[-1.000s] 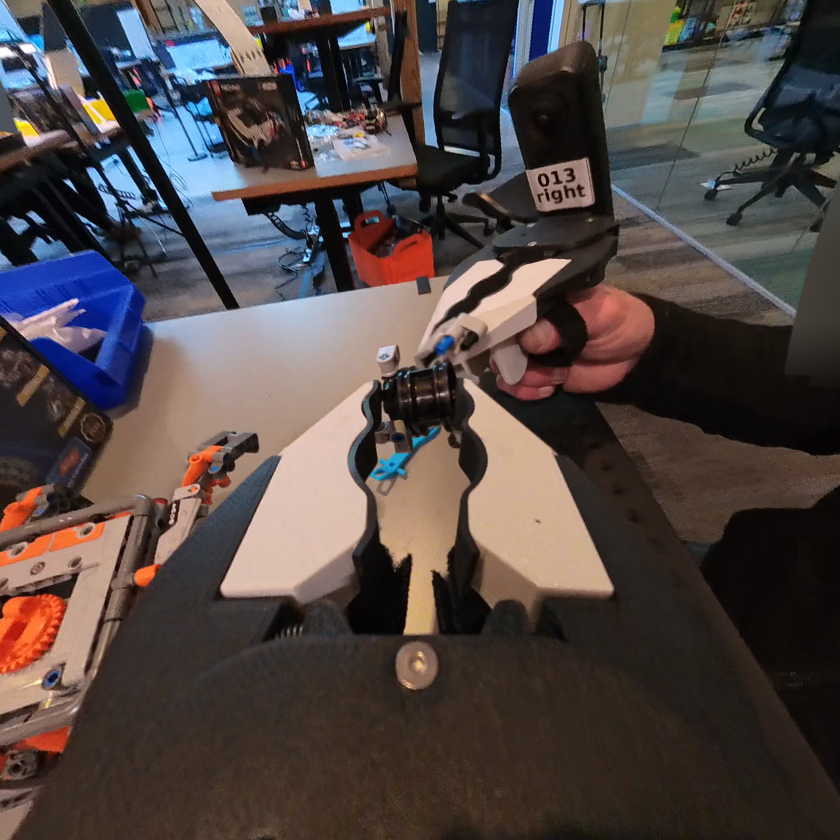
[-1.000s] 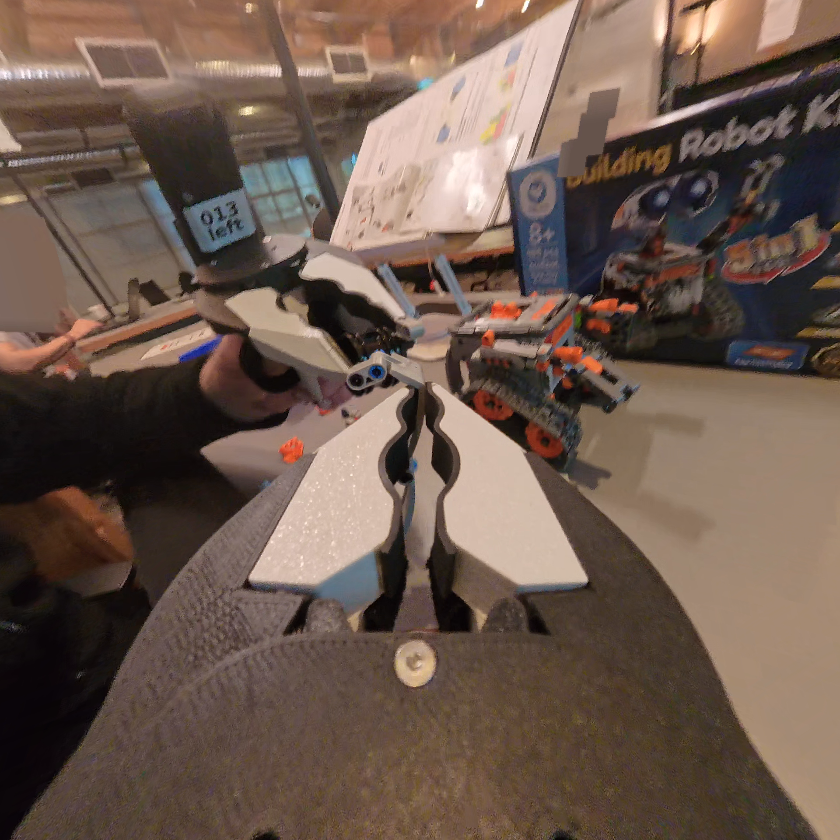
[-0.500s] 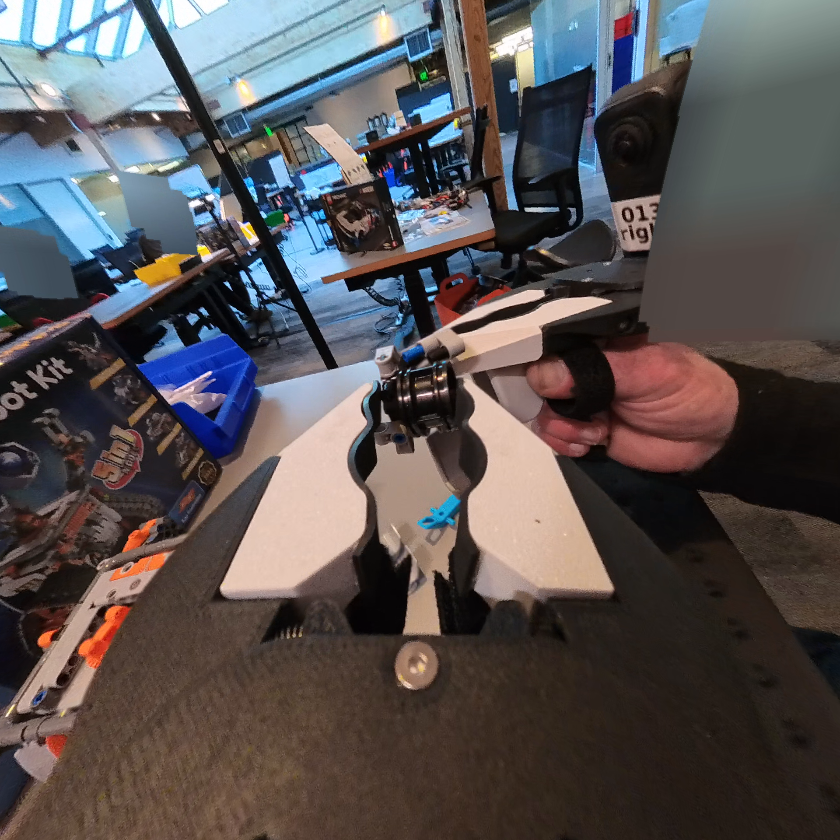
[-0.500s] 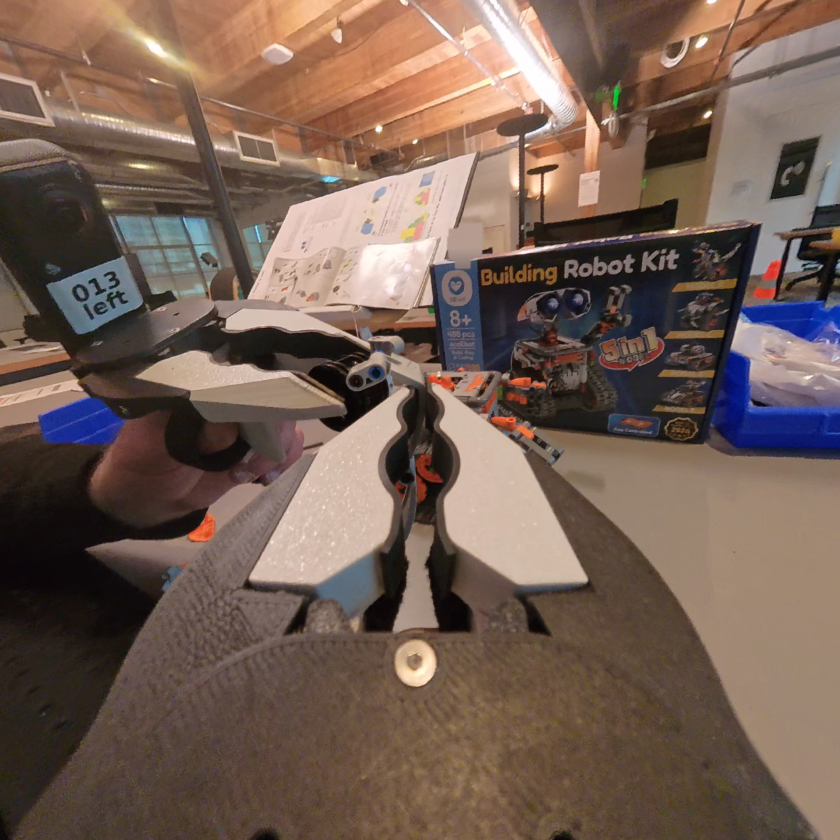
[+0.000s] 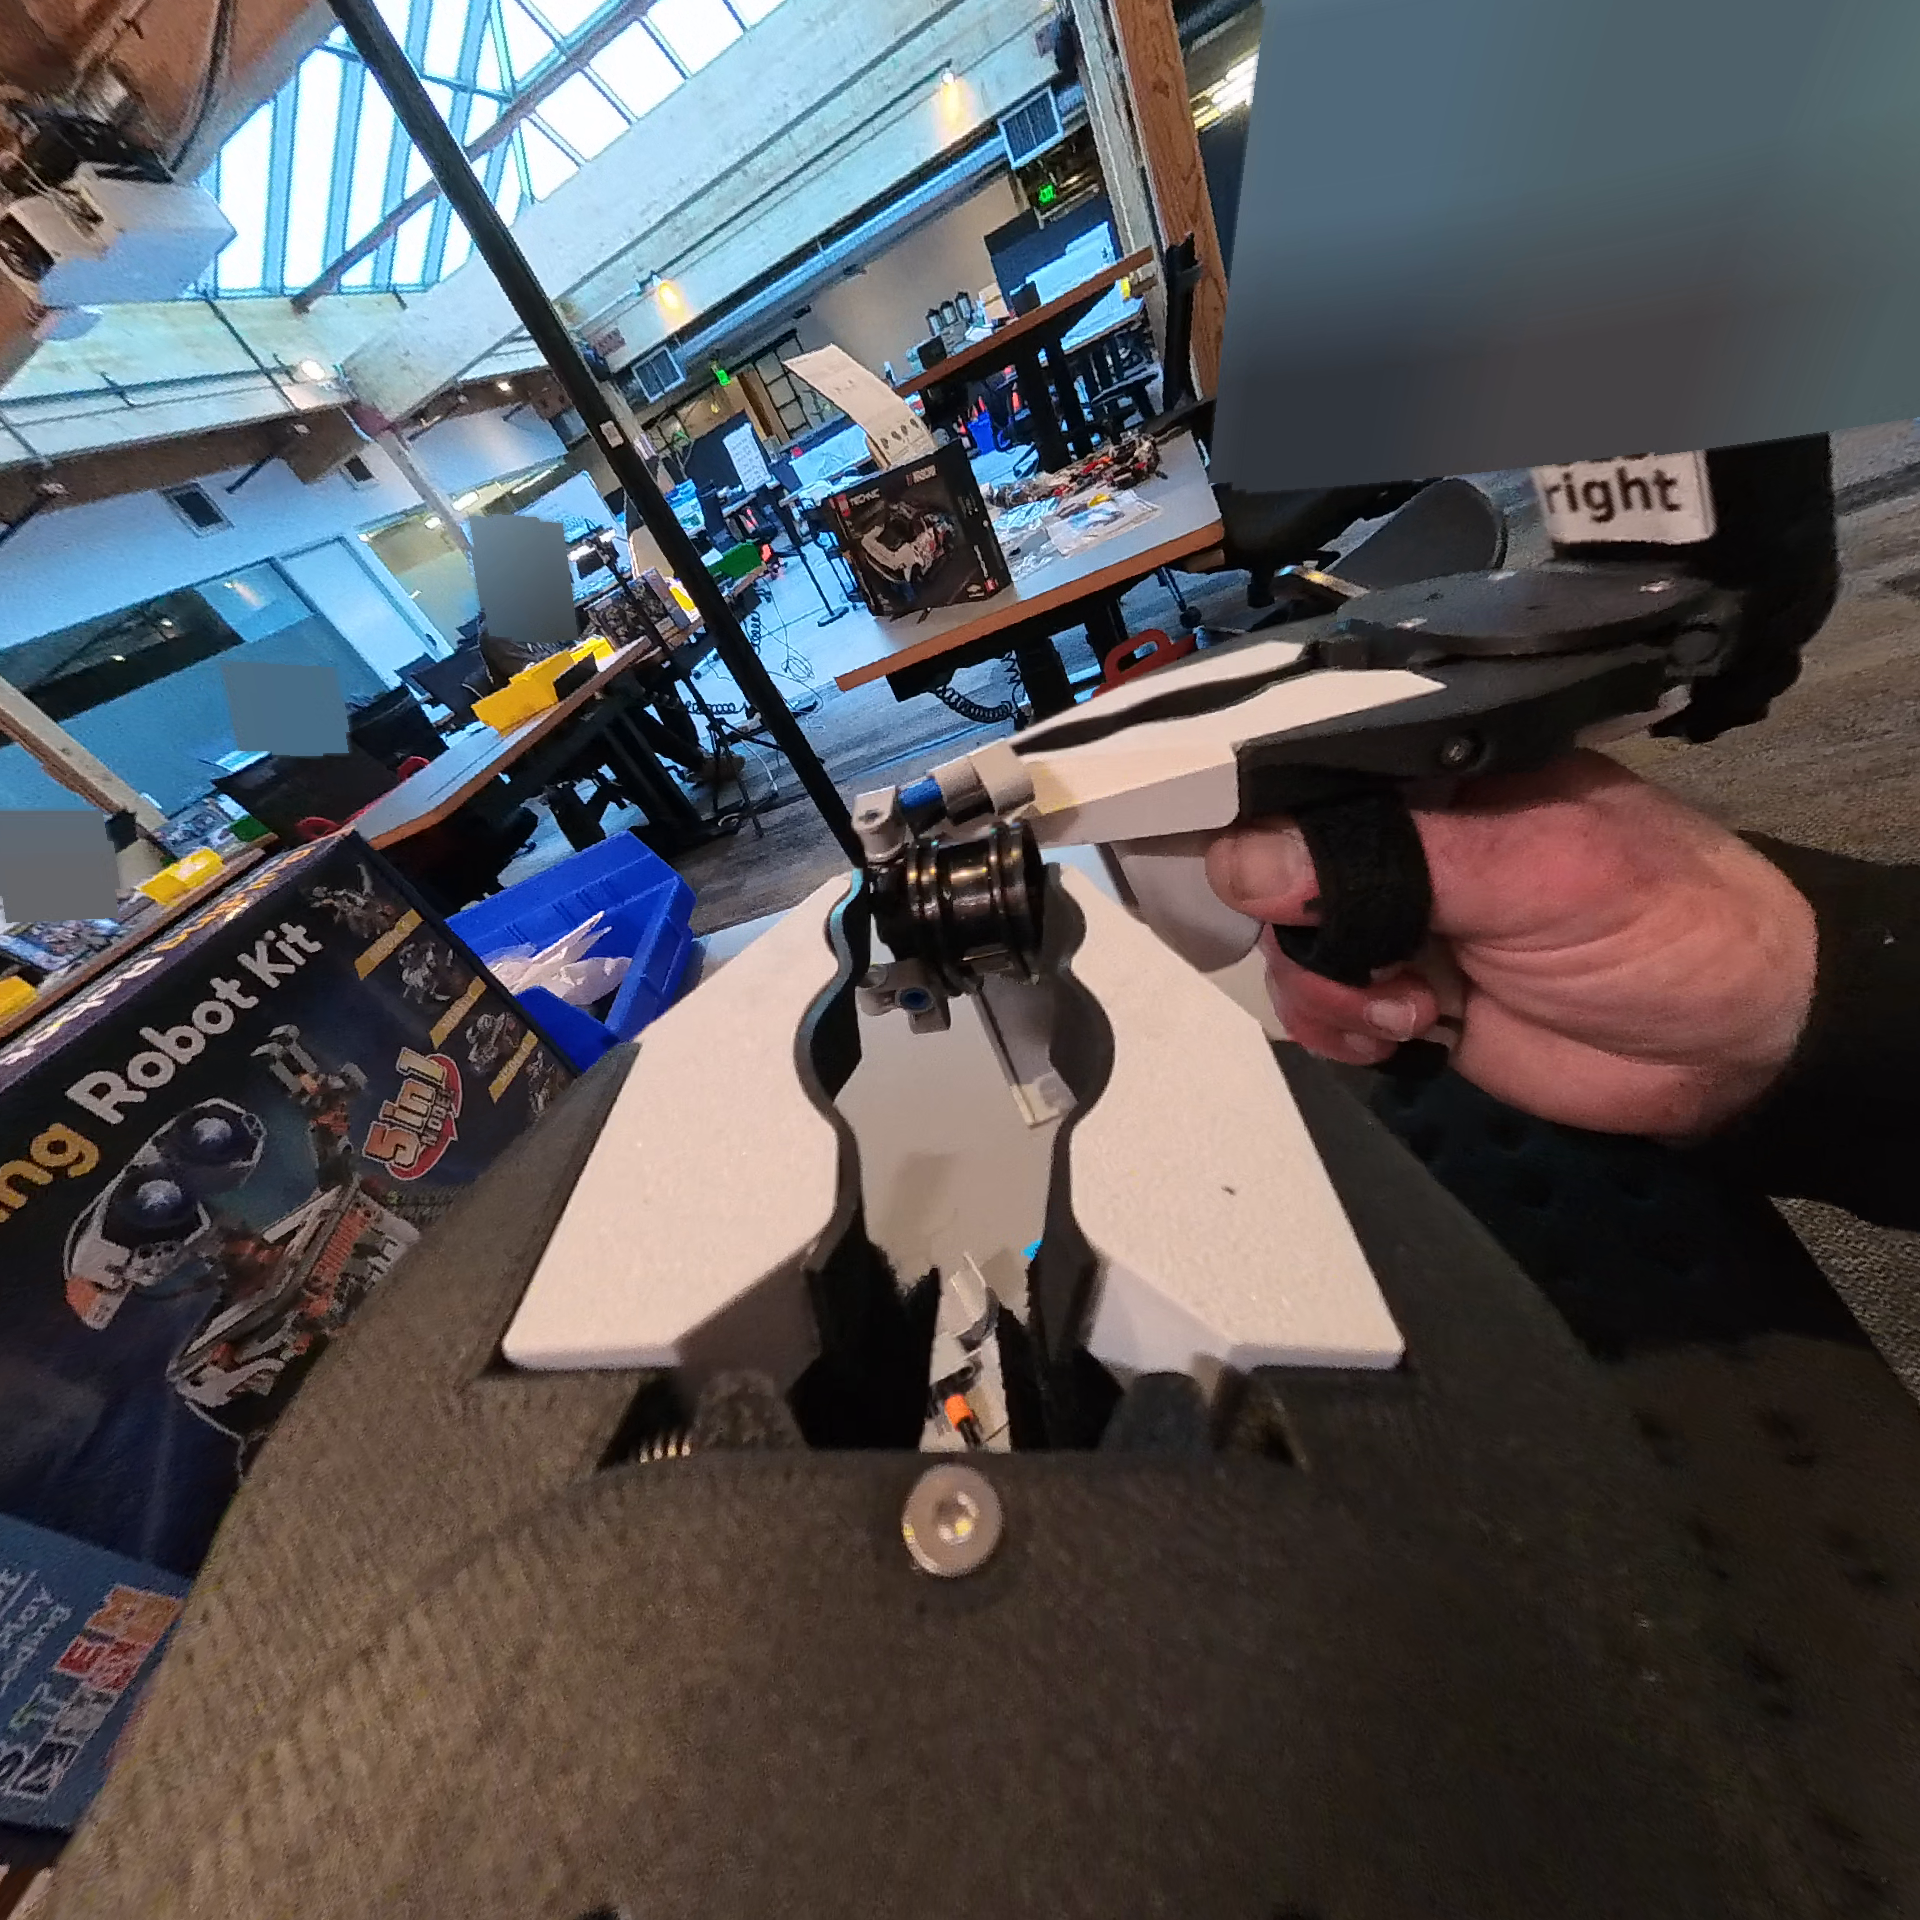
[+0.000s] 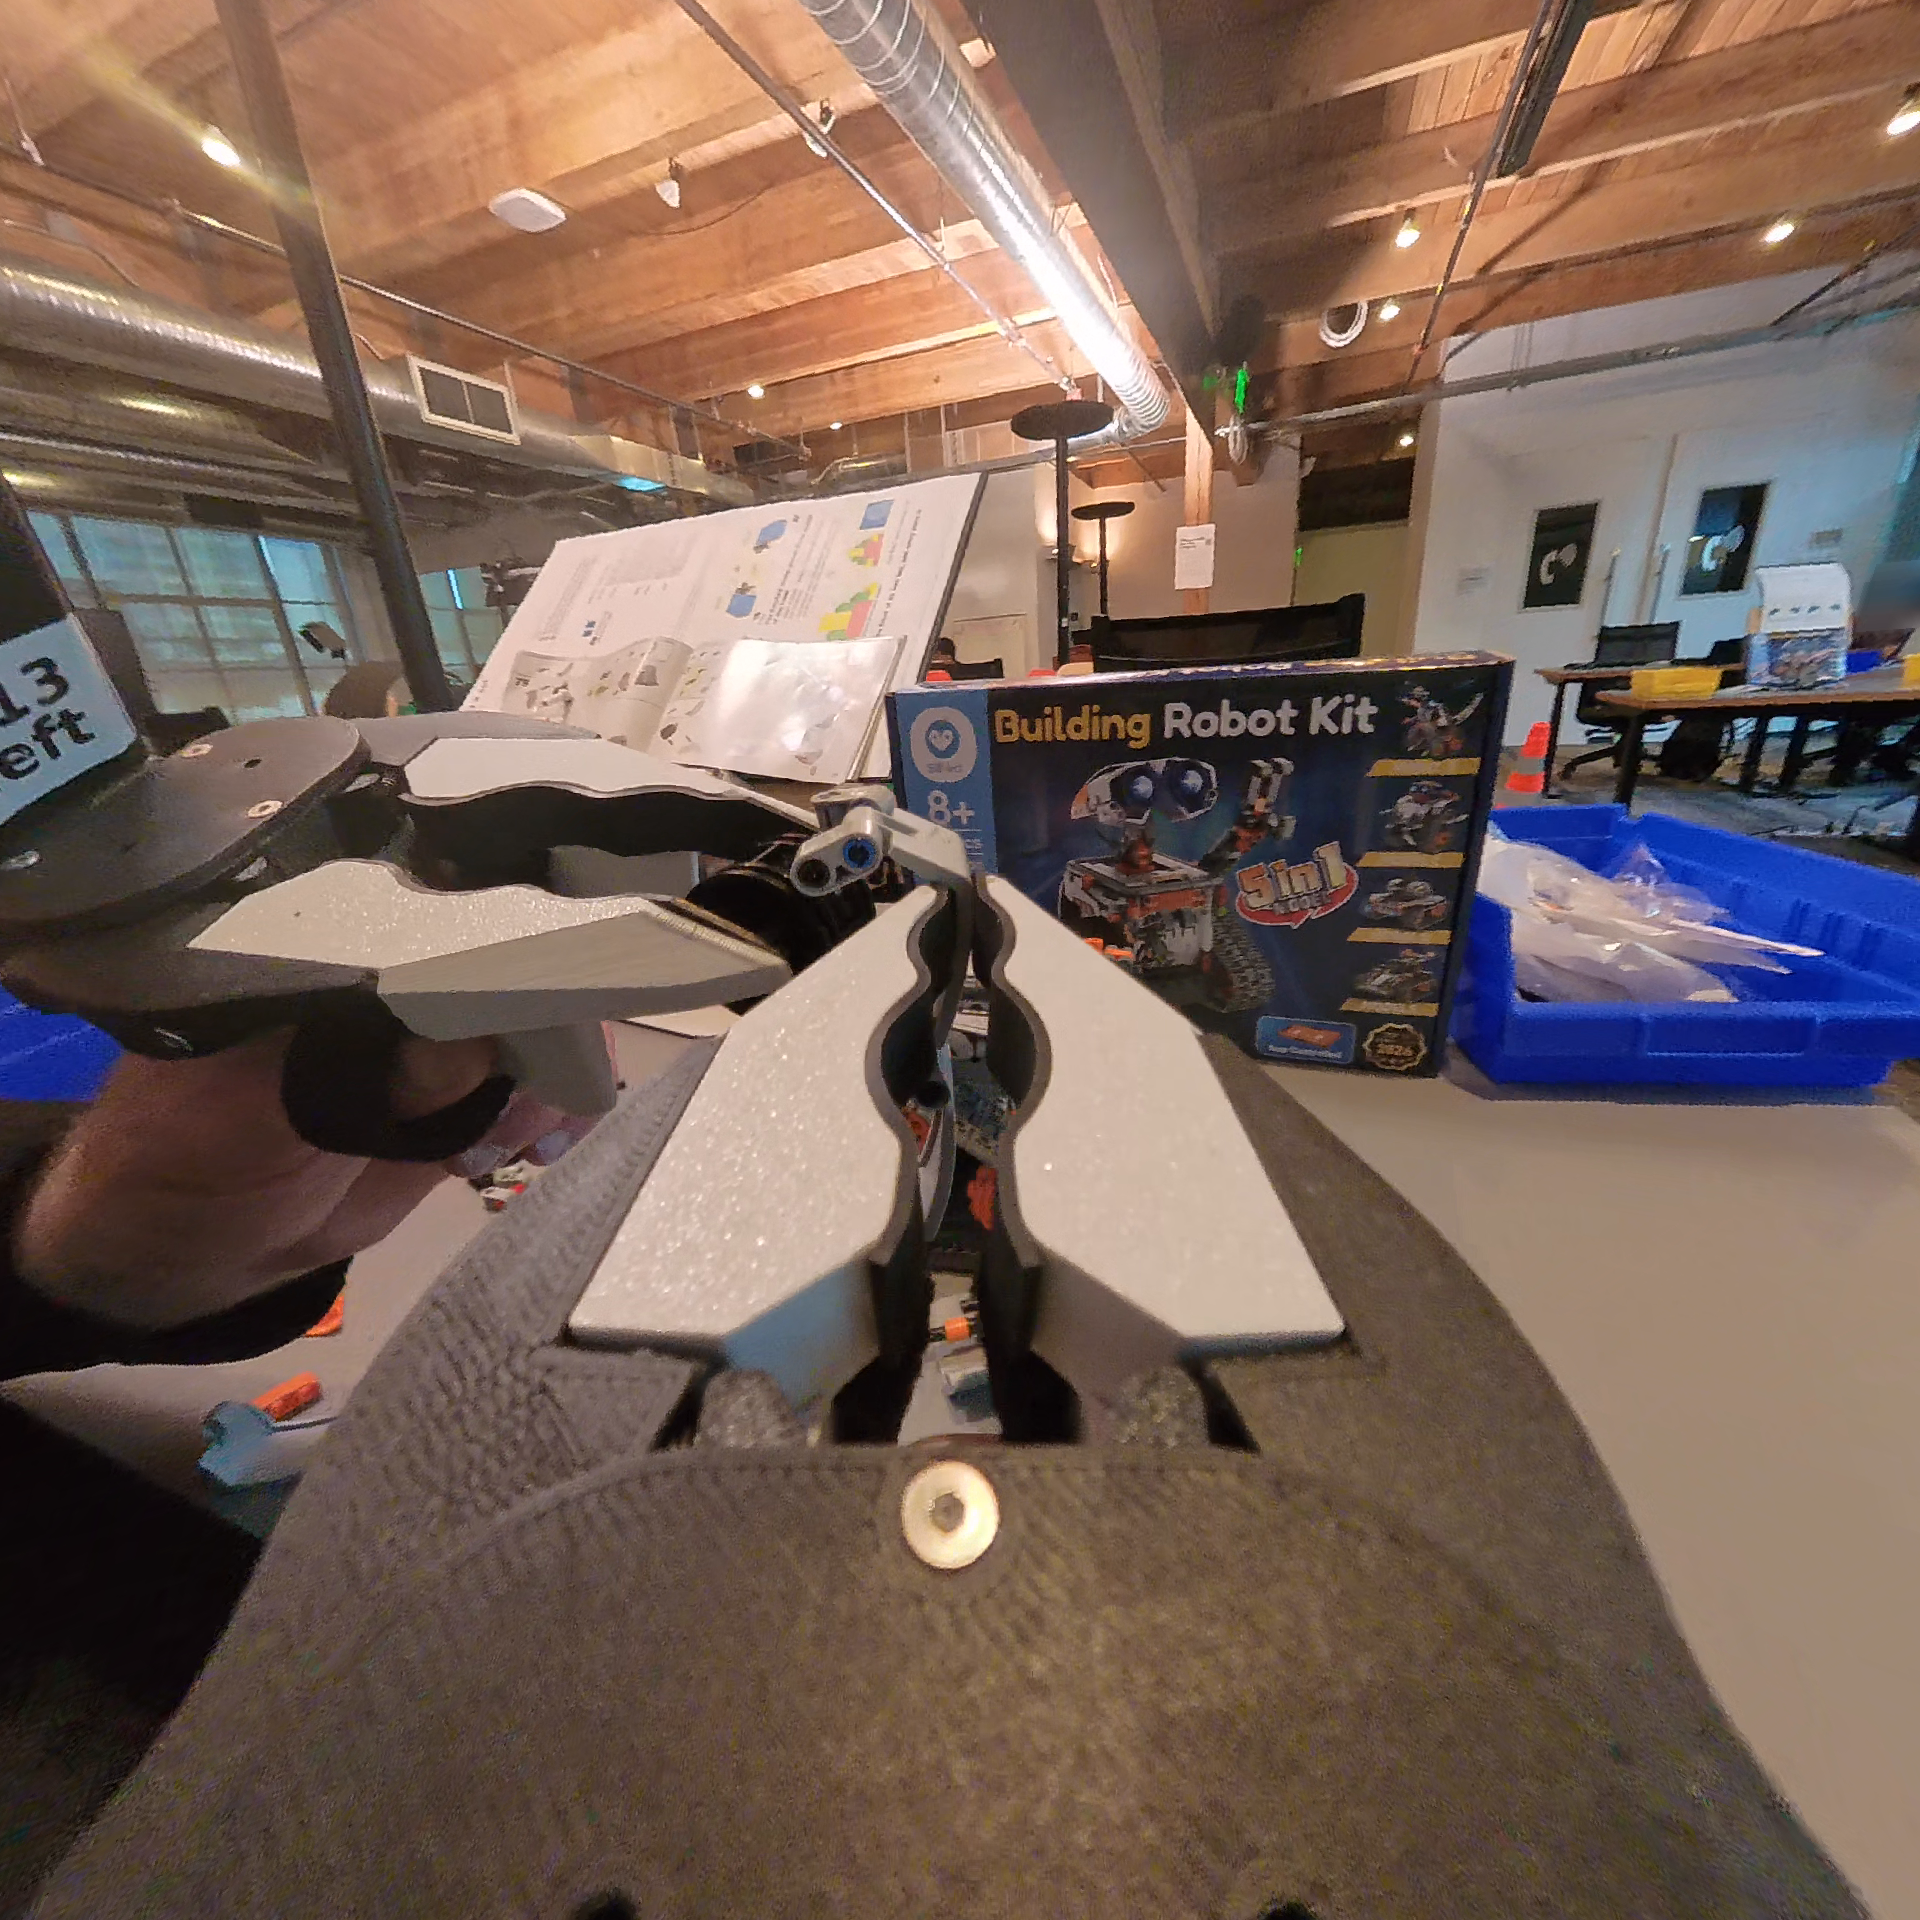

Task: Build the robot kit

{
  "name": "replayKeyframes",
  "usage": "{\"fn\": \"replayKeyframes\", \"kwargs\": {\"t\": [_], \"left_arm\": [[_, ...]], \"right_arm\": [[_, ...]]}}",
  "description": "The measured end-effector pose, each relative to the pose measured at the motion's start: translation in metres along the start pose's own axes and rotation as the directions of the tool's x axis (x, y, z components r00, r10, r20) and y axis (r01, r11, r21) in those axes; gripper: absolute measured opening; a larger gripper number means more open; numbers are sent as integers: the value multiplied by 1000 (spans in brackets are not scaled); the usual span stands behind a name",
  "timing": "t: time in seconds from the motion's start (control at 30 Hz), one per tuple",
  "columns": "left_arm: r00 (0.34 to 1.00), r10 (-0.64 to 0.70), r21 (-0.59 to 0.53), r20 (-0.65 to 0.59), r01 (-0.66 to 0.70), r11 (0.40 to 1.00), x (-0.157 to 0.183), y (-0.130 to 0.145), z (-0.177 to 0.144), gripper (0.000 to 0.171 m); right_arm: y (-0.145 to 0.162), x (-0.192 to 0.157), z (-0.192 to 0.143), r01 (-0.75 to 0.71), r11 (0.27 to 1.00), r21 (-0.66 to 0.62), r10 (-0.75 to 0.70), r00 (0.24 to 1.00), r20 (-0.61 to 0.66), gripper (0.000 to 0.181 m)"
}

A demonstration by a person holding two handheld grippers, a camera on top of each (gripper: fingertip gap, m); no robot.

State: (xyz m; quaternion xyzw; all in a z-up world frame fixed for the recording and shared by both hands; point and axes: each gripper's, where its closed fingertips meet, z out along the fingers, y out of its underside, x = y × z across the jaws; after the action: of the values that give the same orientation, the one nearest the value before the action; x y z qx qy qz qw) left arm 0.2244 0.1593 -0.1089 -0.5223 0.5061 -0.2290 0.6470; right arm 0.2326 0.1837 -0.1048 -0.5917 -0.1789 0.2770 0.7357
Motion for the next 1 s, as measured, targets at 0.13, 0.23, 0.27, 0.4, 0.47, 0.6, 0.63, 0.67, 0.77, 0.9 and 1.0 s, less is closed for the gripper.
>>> {"fn": "replayKeyframes", "kwargs": {"t": [0.13,0.23,0.27,0.4,0.47,0.6,0.63,0.67,0.77,0.9,1.0], "left_arm": [[1000,4,-4,-12,-4,1000,3,0,3,32],[1000,15,-20,-15,-15,1000,3,1,6,32],[1000,12,-15,-17,-13,1000,3,0,6,32],[1000,4,-13,-29,-5,1000,4,-2,8,37],[999,-5,-12,-32,4,1000,4,-3,10,39],[1000,2,-14,-17,-2,1000,3,-3,11,35],[1000,7,-13,-13,-7,1000,1,-3,11,32],[1000,4,-13,-14,-4,1000,1,-3,11,30],[1000,12,-22,-13,-13,1000,0,-3,12,30],[1000,28,-30,7,-28,999,-3,-4,13,29],[999,34,-33,11,-34,999,-6,-6,14,29]], "right_arm": [[-3,2,-1,33,999,8,-33,999,-30,0],[-4,1,0,62,998,7,-61,997,-42,0],[-5,1,0,73,997,7,-72,996,-48,0],[-7,2,0,132,991,0,-131,989,-74,0],[-8,3,0,151,989,-2,-151,985,-84,0],[-9,4,0,222,975,-15,-222,968,-114,0],[-10,4,0,228,974,-16,-228,967,-114,0],[-10,4,0,233,972,-16,-233,966,-115,0],[-10,4,0,247,969,-17,-247,961,-125,0],[-12,4,-1,284,959,-15,-283,948,-144,0],[-14,4,0,271,962,-16,-271,954,-131,0]]}}
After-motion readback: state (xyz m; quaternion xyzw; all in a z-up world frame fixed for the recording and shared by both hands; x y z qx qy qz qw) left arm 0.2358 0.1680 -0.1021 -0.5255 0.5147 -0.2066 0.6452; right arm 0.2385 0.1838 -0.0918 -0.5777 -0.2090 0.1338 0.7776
